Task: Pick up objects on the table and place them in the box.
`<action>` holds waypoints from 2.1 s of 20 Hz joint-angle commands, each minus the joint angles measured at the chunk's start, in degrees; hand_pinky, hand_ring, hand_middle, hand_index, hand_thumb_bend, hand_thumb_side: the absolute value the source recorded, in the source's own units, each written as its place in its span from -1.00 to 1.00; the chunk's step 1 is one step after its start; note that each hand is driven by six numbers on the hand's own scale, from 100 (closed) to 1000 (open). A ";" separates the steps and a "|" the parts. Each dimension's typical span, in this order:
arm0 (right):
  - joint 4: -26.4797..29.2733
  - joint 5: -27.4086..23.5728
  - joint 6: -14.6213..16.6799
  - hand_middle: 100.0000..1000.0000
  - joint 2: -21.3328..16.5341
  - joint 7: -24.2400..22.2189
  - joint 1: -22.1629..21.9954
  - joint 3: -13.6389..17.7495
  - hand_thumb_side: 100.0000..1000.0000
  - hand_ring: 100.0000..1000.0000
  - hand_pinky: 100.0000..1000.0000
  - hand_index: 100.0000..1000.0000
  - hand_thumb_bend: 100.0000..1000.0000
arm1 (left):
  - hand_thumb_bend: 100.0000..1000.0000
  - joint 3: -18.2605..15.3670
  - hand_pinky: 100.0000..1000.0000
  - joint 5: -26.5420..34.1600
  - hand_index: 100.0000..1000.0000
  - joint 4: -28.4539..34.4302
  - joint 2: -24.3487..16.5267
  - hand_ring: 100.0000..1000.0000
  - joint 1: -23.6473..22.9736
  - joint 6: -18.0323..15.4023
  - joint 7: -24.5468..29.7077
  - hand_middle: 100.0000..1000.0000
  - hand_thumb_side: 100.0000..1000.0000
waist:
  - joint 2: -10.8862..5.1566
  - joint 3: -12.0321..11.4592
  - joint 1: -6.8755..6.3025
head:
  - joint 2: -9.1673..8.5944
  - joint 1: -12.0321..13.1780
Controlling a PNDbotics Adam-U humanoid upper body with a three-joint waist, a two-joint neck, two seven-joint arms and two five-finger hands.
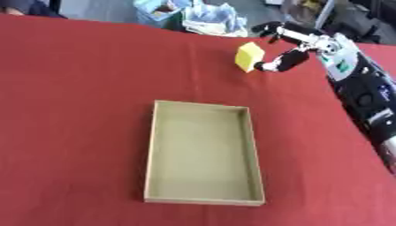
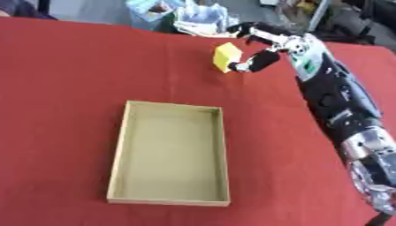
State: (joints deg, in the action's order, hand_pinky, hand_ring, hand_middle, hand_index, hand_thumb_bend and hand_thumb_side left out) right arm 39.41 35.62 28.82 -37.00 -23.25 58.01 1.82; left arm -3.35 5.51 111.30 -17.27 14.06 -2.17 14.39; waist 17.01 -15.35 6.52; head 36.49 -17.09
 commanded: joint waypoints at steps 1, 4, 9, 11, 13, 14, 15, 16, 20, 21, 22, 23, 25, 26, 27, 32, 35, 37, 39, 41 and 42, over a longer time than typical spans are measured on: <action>-0.78 -0.72 -0.68 0.85 -1.07 1.44 1.49 0.89 -0.44 0.83 0.58 1.00 -0.39 | -1.00 -0.04 0.32 -0.12 0.38 0.73 -0.91 0.31 0.53 -0.17 0.13 0.14 0.57 | -0.88 -0.11 -0.34 | -0.97 -0.47; -1.69 -0.31 -1.55 0.85 -1.03 2.64 1.68 1.14 -0.40 0.83 0.58 1.00 -0.39 | -1.00 -0.01 0.32 -0.11 0.38 0.76 -0.90 0.31 0.58 -0.19 0.19 0.14 0.57 | -0.80 -0.41 -0.32 | -1.31 -0.71; -3.48 0.62 -2.76 0.85 -0.80 4.04 1.80 1.49 -0.36 0.83 0.57 1.00 -0.39 | -1.00 -0.05 0.32 -0.11 0.38 0.75 -0.84 0.31 0.59 -0.18 0.21 0.14 0.57 | -0.72 -0.69 -0.28 | -1.61 -1.19; -4.23 0.98 -3.16 0.86 -0.70 4.46 1.84 1.58 -0.34 0.83 0.57 1.00 -0.39 | -1.00 -0.06 0.32 -0.10 0.38 0.75 -0.82 0.31 0.61 -0.17 0.19 0.14 0.58 | -0.71 -0.69 -0.26 | -1.67 -1.34; -4.84 1.28 -3.56 0.86 -0.60 5.14 1.88 1.73 -0.32 0.83 0.57 1.00 -0.39 | -1.00 -0.04 0.32 -0.10 0.38 0.75 -0.77 0.31 0.62 -0.17 0.24 0.14 0.58 | -0.70 -0.71 -0.26 | -1.74 -1.45; -5.08 1.49 -3.74 0.85 -0.57 5.57 1.89 1.77 -0.29 0.82 0.56 1.00 -0.39 | -1.00 -0.04 0.33 -0.11 0.38 0.75 -0.76 0.31 0.61 -0.17 0.25 0.14 0.58 | -0.69 -0.74 -0.26 | -1.78 -1.52; -5.20 1.73 -3.91 0.85 -0.57 6.20 1.89 1.82 -0.29 0.82 0.56 1.00 -0.40 | -1.00 -0.06 0.33 -0.11 0.38 0.75 -0.75 0.31 0.60 -0.17 0.25 0.14 0.58 | -0.69 -0.79 -0.27 | -1.83 -1.63; -5.31 2.01 -4.06 0.85 -0.53 6.83 1.86 1.83 -0.27 0.82 0.56 1.00 -0.40 | -1.00 -0.09 0.33 -0.11 0.38 0.74 -0.75 0.31 0.57 -0.17 0.23 0.14 0.58 | -0.67 -0.84 -0.26 | -1.88 -1.71; -5.78 2.81 -4.39 0.84 -0.31 9.08 1.87 1.86 -0.25 0.82 0.55 1.00 -0.40 | -1.00 -0.06 0.33 -0.13 0.38 0.74 -0.68 0.31 0.57 -0.15 0.29 0.14 0.58 | -0.62 -0.90 -0.26 | -1.93 -1.89; -5.93 2.96 -4.53 0.84 -0.29 9.57 1.87 1.90 -0.22 0.81 0.55 1.00 -0.39 | -1.00 -0.06 0.33 -0.13 0.38 0.75 -0.67 0.31 0.57 -0.16 0.30 0.14 0.58 | -0.61 -0.90 -0.29 | -1.96 -1.95; -6.08 3.14 -4.71 0.83 -0.27 10.05 1.87 1.91 -0.22 0.81 0.55 1.00 -0.39 | -1.00 -0.07 0.33 -0.13 0.38 0.75 -0.67 0.31 0.57 -0.17 0.29 0.14 0.58 | -0.61 -0.90 -0.31 | -1.98 -2.00; -6.23 3.42 -4.94 0.82 -0.25 10.51 1.85 1.89 -0.22 0.81 0.54 1.00 -0.39 | -1.00 -0.09 0.33 -0.13 0.38 0.75 -0.66 0.31 0.56 -0.17 0.27 0.14 0.58 | -0.60 -0.90 -0.33 | -1.97 -2.05; -6.53 4.07 -5.51 0.80 -0.16 11.34 1.80 1.87 -0.17 0.80 0.54 1.00 -0.39 | -1.00 -0.09 0.33 -0.13 0.38 0.75 -0.64 0.31 0.53 -0.18 0.27 0.14 0.58 | -0.56 -0.89 -0.38 | -1.99 -2.08; -6.68 4.38 -5.79 0.80 -0.06 11.67 1.77 1.85 -0.14 0.80 0.54 1.00 -0.40 | -1.00 -0.08 0.33 -0.14 0.38 0.74 -0.62 0.31 0.53 -0.18 0.28 0.14 0.58 | -0.55 -0.89 -0.40 | -2.00 -2.10; -6.85 4.66 -6.00 0.79 0.05 11.90 1.77 1.82 -0.14 0.80 0.54 1.00 -0.40 | -1.00 -0.06 0.33 -0.14 0.38 0.74 -0.60 0.31 0.55 -0.18 0.29 0.14 0.58 | -0.53 -0.88 -0.42 | -2.01 -2.11; -7.75 5.77 -6.70 0.76 0.50 12.92 1.67 1.81 -0.12 0.79 0.53 0.98 -0.41 | -1.00 -0.08 0.33 -0.10 0.38 0.77 -0.53 0.31 0.55 -0.21 0.32 0.14 0.58 | -0.45 -0.97 -0.55 | -2.15 -2.31; -8.21 6.45 -6.90 0.74 0.86 13.47 1.59 1.78 -0.12 0.79 0.52 0.98 -0.42 | -1.00 -0.09 0.33 -0.10 0.38 0.77 -0.46 0.31 0.57 -0.21 0.34 0.14 0.58 | -0.35 -0.96 -0.60 | -2.22 -2.43; -8.44 6.79 -6.94 0.72 1.04 13.86 1.53 1.80 -0.12 0.78 0.52 0.97 -0.43 | -1.00 -0.09 0.33 -0.09 0.38 0.79 -0.43 0.31 0.60 -0.21 0.37 0.14 0.58 | -0.27 -0.92 -0.63 | -2.26 -2.48; -8.57 7.12 -6.95 0.72 1.15 14.23 1.47 1.78 -0.13 0.78 0.51 0.97 -0.44 | -1.00 -0.11 0.33 -0.09 0.38 0.79 -0.40 0.31 0.62 -0.20 0.37 0.15 0.58 | -0.19 -0.91 -0.65 | -2.30 -2.54; -8.62 7.41 -6.91 0.68 1.29 14.72 1.37 1.80 -0.14 0.76 0.50 0.94 -0.44 | -1.00 -0.12 0.33 -0.10 0.38 0.79 -0.37 0.31 0.63 -0.19 0.37 0.15 0.58 | -0.12 -0.94 -0.67 | -2.38 -2.60; -8.59 7.53 -6.86 0.66 1.34 15.13 1.35 1.84 -0.14 0.76 0.50 0.94 -0.45 | -1.00 -0.12 0.33 -0.10 0.38 0.80 -0.35 0.31 0.63 -0.19 0.38 0.15 0.58 | -0.09 -0.96 -0.68 | -2.42 -2.60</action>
State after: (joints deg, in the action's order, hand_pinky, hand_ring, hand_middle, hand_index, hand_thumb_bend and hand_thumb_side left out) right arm 30.43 42.57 21.96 -34.44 -8.67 58.47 3.20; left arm -3.35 5.51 111.30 -17.16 14.13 -2.32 14.66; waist 17.89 -16.32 6.30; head 34.71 -19.43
